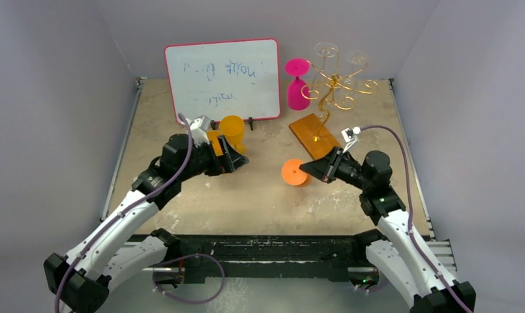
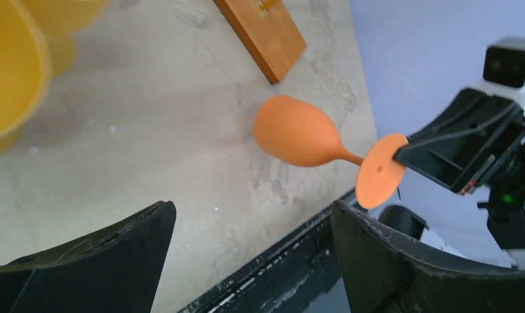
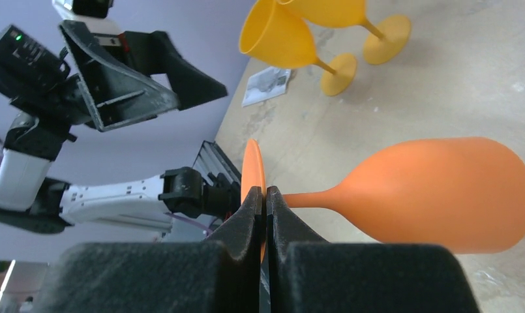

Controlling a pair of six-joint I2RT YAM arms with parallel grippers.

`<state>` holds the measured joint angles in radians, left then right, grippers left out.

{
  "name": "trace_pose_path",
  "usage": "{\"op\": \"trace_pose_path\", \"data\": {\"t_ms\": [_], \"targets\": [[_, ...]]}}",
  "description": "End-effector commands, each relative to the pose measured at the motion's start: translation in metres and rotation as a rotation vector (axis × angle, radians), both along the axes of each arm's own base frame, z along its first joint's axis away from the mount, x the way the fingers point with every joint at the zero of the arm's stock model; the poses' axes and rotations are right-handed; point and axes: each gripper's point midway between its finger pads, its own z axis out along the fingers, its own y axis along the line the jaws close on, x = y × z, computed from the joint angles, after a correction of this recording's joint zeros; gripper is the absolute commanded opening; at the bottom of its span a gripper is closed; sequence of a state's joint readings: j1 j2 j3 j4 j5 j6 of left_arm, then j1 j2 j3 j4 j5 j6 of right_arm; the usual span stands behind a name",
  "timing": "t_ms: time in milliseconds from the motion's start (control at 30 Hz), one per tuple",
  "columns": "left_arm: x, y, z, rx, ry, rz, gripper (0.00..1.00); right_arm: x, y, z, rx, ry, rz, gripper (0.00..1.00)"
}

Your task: Take the wine glass off the wine glass rack

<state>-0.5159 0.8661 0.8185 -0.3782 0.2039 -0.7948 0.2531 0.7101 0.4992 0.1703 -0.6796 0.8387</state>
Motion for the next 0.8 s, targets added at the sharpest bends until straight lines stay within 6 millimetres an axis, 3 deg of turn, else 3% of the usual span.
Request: {"op": "trace_pose_path", "data": {"t_ms": [0,233,467,767], "targets": [[-0.013,-0.048,0.022,-0.090,-0.055,-0.168,0.87,-0.003,0.019,0.025,0.044,-0.126,0.050,0.00],[-0.020,-0.071,0.026,-0.166,-0.074,-0.230,0.82,-0.013,0.053,0.034,0.083,-0.164,0.130,0.00],[-0.034,-0.085,0.018,-0.191,-0.039,-0.331,0.72,-0.017,0.064,0.043,0.112,-0.199,0.164,0.00],[-0.046,-0.100,0.028,-0.254,-0.049,-0.433,0.39,-0.020,0.069,0.046,0.138,-0.199,0.195,0.00]]}}
